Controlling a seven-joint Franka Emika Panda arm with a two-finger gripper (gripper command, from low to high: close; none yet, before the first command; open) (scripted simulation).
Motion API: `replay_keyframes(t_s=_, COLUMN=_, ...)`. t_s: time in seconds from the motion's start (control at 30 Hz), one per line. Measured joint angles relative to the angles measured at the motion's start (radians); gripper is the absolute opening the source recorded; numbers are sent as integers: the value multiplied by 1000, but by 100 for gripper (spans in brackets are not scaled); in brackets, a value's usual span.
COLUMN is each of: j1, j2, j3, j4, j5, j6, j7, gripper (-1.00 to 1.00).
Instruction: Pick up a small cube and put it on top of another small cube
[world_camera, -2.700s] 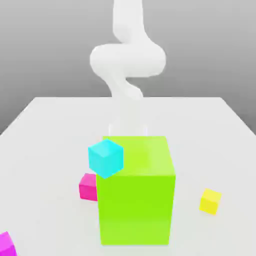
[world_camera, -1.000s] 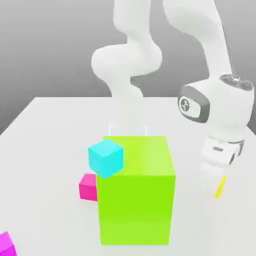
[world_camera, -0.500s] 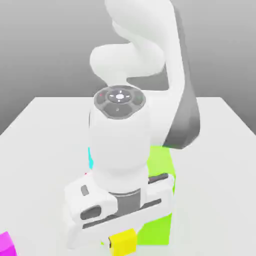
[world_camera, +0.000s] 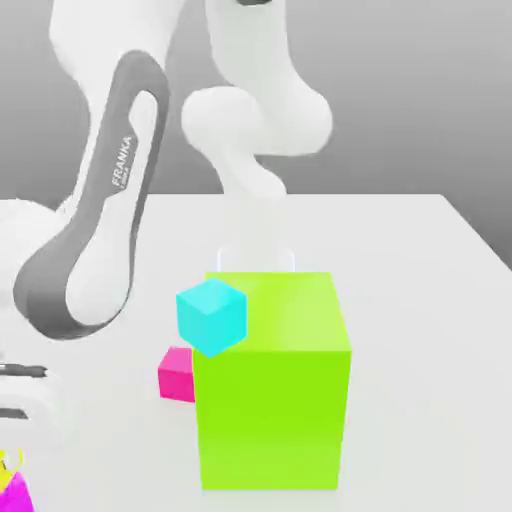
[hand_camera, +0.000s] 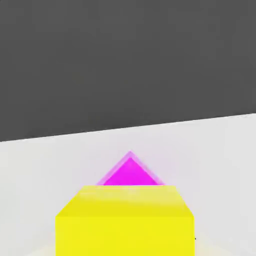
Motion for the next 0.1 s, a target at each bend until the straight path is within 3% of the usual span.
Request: replay_keyframes(t_s=0.1, j1=0, j2=0, j3=0, j4=0, j5=0, j6=0, j7=0, gripper=100)
